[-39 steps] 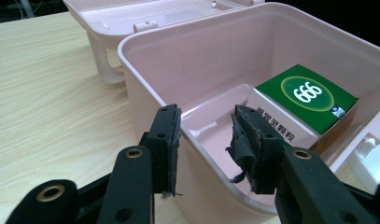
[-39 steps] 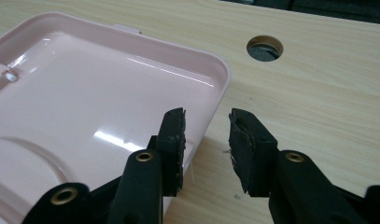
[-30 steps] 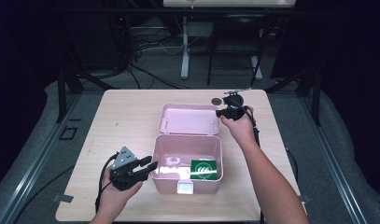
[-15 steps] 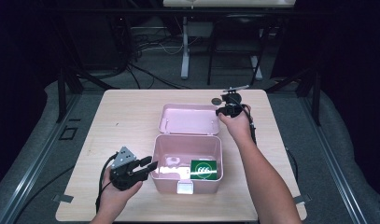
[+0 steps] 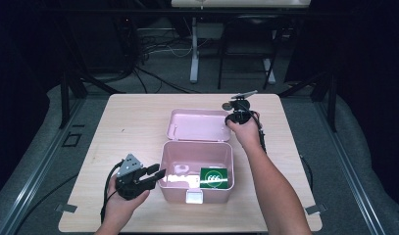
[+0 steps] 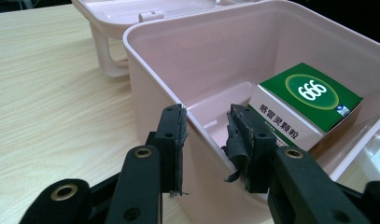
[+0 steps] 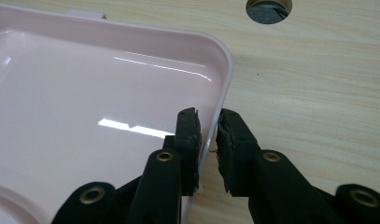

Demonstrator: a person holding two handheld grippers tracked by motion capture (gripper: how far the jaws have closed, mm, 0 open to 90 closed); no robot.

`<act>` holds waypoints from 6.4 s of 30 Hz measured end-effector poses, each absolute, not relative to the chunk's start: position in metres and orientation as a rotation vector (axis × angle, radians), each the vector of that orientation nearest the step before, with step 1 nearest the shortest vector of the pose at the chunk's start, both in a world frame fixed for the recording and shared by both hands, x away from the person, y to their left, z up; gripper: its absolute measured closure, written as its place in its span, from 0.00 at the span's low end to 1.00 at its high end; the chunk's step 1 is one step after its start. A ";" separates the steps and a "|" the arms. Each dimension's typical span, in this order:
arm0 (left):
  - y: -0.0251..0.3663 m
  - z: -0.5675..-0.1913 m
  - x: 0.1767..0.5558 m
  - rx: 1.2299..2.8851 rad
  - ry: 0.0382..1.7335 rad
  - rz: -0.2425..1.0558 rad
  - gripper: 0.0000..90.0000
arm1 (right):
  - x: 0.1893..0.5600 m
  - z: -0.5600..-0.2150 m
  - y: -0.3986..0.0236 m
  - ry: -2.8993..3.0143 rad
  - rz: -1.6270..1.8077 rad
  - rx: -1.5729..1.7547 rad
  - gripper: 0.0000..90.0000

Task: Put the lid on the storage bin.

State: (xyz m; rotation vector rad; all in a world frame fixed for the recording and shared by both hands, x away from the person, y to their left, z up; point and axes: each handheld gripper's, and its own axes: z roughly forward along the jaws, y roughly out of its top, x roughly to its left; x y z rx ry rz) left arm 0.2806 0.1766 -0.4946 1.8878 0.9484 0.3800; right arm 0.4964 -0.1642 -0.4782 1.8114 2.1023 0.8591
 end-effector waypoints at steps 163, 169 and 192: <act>0.180 -0.419 0.310 1.768 0.933 0.512 0.63 | 0.310 -0.423 -0.178 1.769 1.390 1.197 0.95; 0.178 -0.403 0.316 1.743 0.913 0.553 0.63 | 0.312 -0.426 -0.182 1.771 1.448 1.226 0.94; 0.166 -0.394 0.334 1.771 0.934 0.570 0.85 | 0.312 -0.433 -0.186 1.772 1.409 1.220 0.88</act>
